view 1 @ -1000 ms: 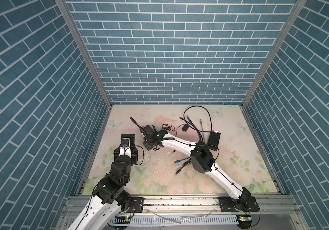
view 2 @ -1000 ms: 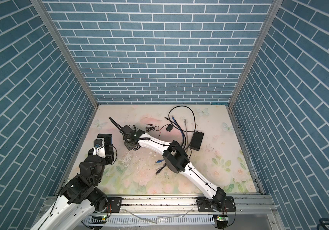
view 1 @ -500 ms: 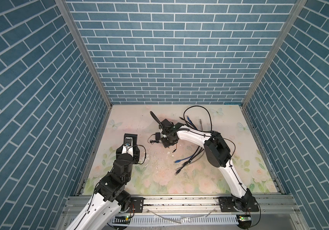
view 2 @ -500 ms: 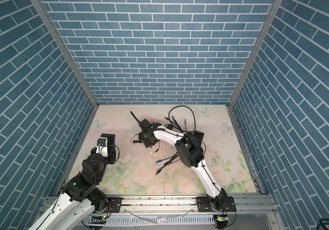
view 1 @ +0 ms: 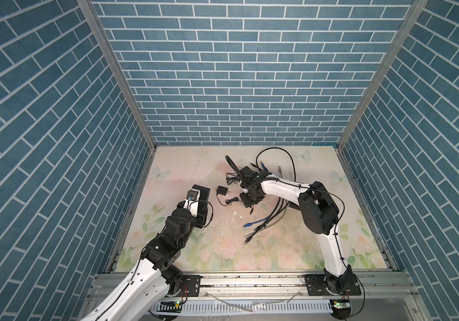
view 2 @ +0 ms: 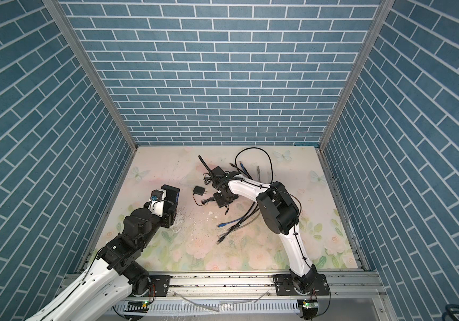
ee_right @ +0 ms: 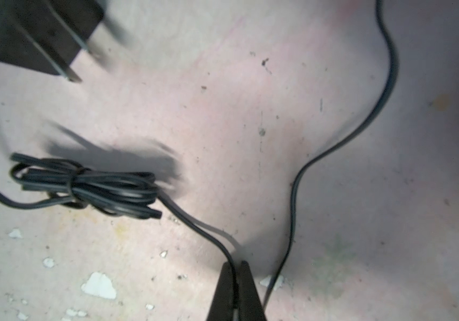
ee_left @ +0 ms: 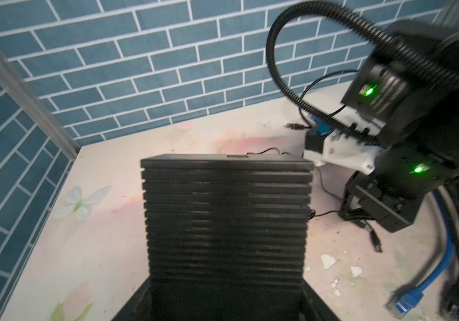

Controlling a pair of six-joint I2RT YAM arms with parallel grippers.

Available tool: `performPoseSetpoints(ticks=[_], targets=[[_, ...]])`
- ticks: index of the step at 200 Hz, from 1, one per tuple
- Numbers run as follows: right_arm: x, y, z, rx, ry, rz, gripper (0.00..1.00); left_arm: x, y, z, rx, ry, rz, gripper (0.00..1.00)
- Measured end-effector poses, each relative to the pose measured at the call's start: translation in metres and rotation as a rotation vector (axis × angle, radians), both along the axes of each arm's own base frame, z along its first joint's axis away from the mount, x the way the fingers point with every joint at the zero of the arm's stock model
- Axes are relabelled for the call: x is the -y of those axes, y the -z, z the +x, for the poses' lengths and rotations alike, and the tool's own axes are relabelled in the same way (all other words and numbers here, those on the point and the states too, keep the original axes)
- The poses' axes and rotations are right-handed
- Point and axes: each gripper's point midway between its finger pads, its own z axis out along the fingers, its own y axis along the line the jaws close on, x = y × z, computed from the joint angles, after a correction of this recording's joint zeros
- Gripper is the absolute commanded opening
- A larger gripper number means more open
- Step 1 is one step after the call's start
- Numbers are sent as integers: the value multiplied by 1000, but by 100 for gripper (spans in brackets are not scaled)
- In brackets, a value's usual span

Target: Insert the plug into the switch port

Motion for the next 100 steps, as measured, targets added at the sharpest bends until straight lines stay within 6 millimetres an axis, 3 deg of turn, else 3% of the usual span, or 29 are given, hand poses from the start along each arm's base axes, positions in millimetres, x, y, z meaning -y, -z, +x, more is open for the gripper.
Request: performPoseSetpoints(ticks=[33,53,100], targets=[[-7,-4,-6,9,-15,84,0,18,-1,0,12,89,-37,44],[-11,-19,-7,53,-19,165,0,29,2,0,5,141,-51,42],[-25,-114,11,298,19,465,0,47,4,-4,13,243,-86,41]])
